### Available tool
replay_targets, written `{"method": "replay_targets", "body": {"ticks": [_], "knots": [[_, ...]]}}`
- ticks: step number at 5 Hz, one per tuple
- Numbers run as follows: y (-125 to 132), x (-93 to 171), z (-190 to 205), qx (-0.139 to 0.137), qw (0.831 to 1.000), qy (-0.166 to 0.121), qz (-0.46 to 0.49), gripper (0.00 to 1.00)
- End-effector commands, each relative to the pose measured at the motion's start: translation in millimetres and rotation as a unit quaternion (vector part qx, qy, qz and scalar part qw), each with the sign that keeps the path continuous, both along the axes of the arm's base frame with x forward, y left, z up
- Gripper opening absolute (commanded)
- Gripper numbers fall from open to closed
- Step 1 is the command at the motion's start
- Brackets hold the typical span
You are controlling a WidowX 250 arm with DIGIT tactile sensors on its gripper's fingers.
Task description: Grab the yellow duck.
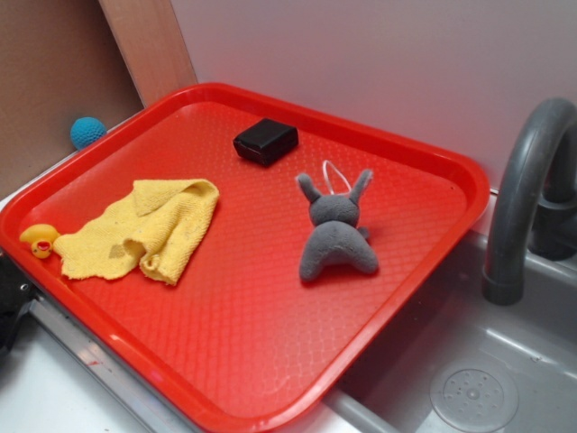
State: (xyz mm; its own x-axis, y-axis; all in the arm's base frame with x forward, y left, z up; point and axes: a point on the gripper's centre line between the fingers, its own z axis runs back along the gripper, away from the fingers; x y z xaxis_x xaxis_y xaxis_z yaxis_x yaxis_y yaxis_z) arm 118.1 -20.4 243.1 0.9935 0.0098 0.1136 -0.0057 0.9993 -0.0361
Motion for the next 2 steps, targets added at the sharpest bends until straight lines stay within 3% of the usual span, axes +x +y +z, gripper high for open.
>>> {"method": "replay_targets", "body": {"ticks": [1,2], "knots": [[0,0,0,0.0,1.0,0.0,0.0,1.0],[11,15,-13,0.012,0.998,0.038,0.05,1.0]]}}
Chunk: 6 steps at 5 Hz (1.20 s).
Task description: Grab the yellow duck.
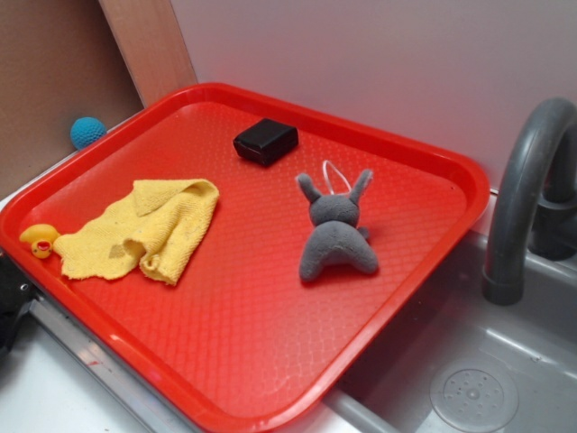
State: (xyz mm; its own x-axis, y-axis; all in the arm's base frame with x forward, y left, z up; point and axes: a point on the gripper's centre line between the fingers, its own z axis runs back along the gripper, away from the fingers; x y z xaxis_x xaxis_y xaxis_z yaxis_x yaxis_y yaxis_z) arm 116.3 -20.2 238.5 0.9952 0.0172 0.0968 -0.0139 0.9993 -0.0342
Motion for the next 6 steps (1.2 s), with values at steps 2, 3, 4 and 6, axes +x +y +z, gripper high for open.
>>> {"method": "replay_targets", "body": {"ticks": [2,3,4,6], "knots": [[30,16,-68,0.038,0.987,0.124,0.098,1.0],[31,6,-110,0.054,0.975,0.193,0.095,1.0],[31,5,-137,0.062,0.963,0.24,0.105,1.0],[53,3,-175,0.102,0.936,0.296,0.16,1.0]]}}
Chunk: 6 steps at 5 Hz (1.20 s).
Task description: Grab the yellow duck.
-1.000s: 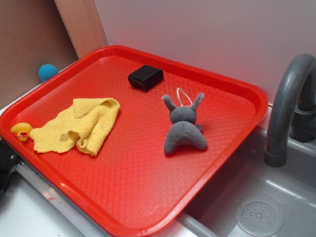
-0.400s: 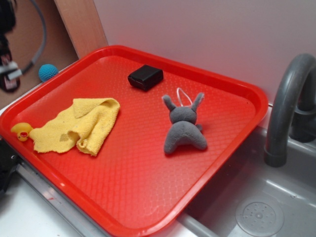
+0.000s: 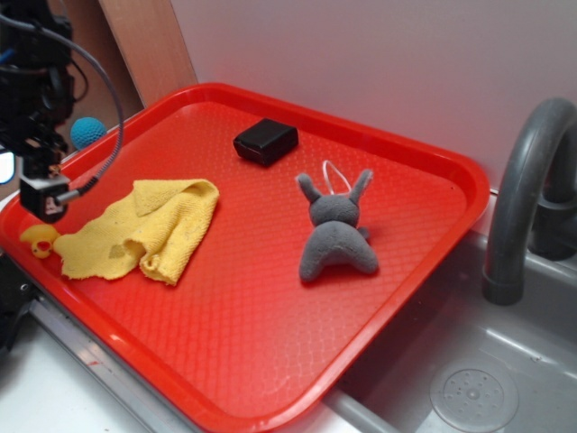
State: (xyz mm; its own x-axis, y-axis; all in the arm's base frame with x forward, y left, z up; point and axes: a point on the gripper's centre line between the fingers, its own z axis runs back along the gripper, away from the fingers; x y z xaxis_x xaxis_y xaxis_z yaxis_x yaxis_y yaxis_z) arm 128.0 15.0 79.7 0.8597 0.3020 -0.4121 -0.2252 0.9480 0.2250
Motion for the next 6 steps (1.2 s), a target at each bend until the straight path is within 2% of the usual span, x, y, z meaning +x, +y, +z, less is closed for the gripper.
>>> {"method": "replay_targets", "body": {"ticks": [1,3,4,5,6], "knots": [[25,-16,-33,0.039,0.998,0.045,0.015,1.0],[15,-23,-44,0.065,0.996,0.054,-0.008,1.0],[14,-23,-46,0.068,0.996,0.05,-0.008,0.27],[14,-24,-46,0.07,0.996,0.047,0.0,0.0],[16,-25,-44,0.07,0.996,0.045,0.002,0.0]]}}
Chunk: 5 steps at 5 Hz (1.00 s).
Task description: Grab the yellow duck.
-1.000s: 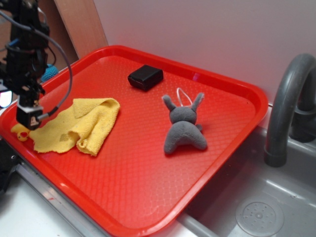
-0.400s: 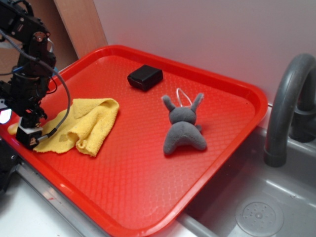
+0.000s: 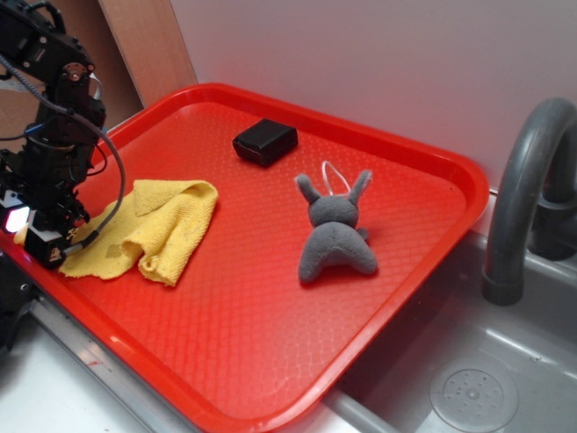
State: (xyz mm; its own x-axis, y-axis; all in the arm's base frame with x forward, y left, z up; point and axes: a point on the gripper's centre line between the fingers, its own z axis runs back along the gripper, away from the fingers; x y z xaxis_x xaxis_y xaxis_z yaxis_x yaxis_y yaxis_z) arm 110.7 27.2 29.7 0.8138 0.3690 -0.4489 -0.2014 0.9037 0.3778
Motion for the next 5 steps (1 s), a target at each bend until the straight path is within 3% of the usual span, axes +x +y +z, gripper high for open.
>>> {"method": "replay_targets", "body": {"ticks": [1,2,3,4,5], "knots": [[9,-7,10,0.007,1.0,-0.013,0.004,0.0],[13,-4,23,0.012,1.0,-0.024,0.013,0.0],[-9,17,65,-0.036,0.996,-0.077,0.014,0.0],[-28,34,119,-0.073,0.984,-0.165,-0.011,0.0],[-40,38,170,-0.155,0.958,-0.236,-0.05,0.0]]}}
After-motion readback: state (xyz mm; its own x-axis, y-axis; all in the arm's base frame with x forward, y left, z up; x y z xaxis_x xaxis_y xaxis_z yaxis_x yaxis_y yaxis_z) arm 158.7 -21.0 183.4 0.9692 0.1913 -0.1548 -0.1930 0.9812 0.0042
